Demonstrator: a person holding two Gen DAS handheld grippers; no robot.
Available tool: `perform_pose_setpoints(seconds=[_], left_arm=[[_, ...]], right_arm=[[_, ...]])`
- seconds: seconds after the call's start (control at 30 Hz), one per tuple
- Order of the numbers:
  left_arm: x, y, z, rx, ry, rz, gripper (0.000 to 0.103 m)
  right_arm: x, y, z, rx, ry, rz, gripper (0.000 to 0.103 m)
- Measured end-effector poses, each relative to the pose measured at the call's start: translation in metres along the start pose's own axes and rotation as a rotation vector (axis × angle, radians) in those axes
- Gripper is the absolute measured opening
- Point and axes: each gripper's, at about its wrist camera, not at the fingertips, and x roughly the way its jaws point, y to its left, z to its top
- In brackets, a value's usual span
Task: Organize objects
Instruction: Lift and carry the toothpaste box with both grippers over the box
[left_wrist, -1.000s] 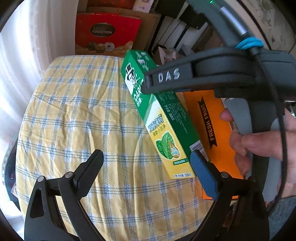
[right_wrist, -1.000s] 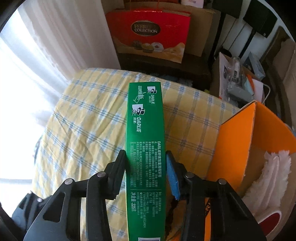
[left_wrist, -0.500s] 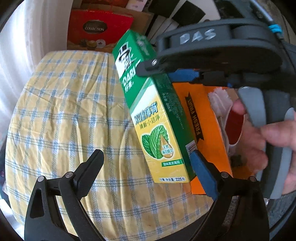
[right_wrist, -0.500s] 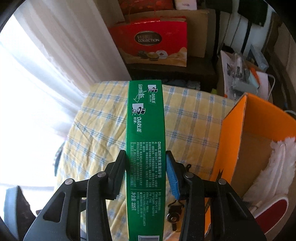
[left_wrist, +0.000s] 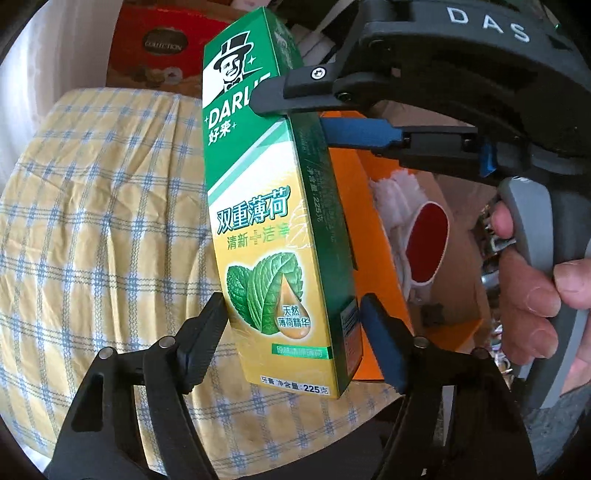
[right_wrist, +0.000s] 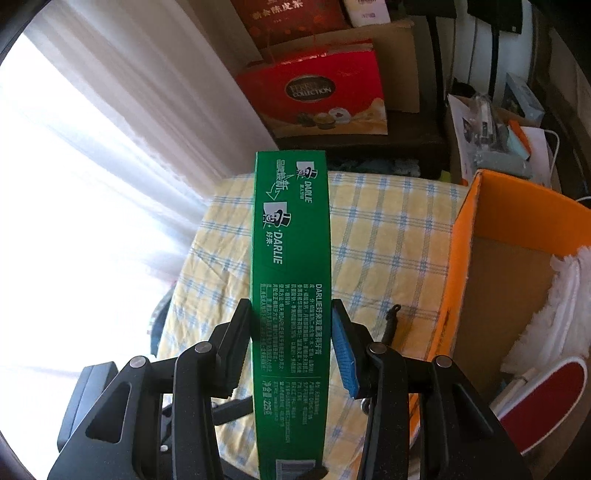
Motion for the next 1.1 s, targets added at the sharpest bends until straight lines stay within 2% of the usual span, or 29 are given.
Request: perform_pose_setpoints(seconds=[0.3,0.57,0.7,0.9,1.1], left_arm=[[-0.003,-0.028,0.002,0.053,-0.012,-0.009,0.070],[0.005,-0.068,0.007,0.127,-0.006,-0.020,0.070],[0.011,-0.091,0.009,0.192,-0.037,0.039,0.068],[0.010,-0.114,0.014,0.280,-0.065,0.114,0.067],[0.006,-0.143,0.011,0.311,-0.076,0.111,0.067]], right_arm=[[-0.032,-0.015,-0.008,0.017,-0.034,-0.009,0.042],[-0.072,-0.038,-0.012,0.057,-0.072,-0.015,0.043],[-0.095,-0.061,-0.015,0.097,-0.091,-0.024,0.044],[-0.122,-0.098,-0.017,0.193,-0.112,0.056,0.044],[-0.150,-0.108,-0.019,0.214,-0.149,0.084,0.044]])
